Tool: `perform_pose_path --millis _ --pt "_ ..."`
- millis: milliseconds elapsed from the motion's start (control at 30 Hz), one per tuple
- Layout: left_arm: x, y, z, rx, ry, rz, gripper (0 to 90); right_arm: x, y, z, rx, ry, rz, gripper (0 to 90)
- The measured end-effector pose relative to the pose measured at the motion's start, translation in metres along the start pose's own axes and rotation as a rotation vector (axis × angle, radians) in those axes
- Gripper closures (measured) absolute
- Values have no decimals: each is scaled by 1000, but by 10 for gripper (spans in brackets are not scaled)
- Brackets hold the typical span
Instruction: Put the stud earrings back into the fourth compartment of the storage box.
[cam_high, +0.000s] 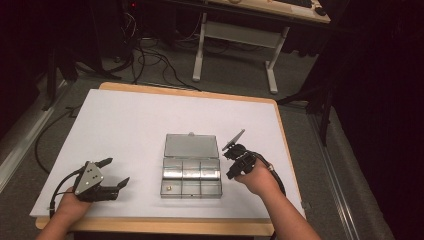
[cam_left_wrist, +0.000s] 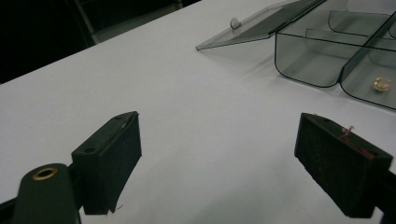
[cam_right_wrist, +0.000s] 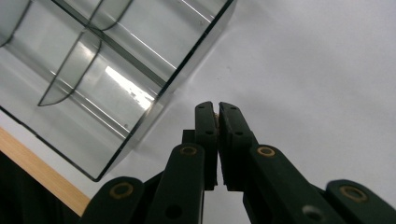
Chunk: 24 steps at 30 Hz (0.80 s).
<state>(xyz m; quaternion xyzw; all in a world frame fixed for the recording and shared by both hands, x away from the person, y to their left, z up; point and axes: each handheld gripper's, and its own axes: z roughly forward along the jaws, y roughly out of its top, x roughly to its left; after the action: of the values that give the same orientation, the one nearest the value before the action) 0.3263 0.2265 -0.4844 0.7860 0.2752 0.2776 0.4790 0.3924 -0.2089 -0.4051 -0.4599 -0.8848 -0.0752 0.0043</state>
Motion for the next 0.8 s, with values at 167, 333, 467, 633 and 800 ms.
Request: perform_pose_path --millis 167,333,467,633,800 --pt "1 0 0 2 0 -13 151 0 -1 -1 -1 7 -30 876" --pt "1 0 0 3 -2 -8 151 4 0 -6 -8 6 -39 876" --pt "1 0 1 7 -4 -10 151 10 1 -11 -9 4 -55 875" --pt "1 0 0 1 -6 -10 151 22 4 -18 -11 6 -71 876" --pt "1 0 0 2 -4 -12 151 35 11 -26 -15 7 -107 876"
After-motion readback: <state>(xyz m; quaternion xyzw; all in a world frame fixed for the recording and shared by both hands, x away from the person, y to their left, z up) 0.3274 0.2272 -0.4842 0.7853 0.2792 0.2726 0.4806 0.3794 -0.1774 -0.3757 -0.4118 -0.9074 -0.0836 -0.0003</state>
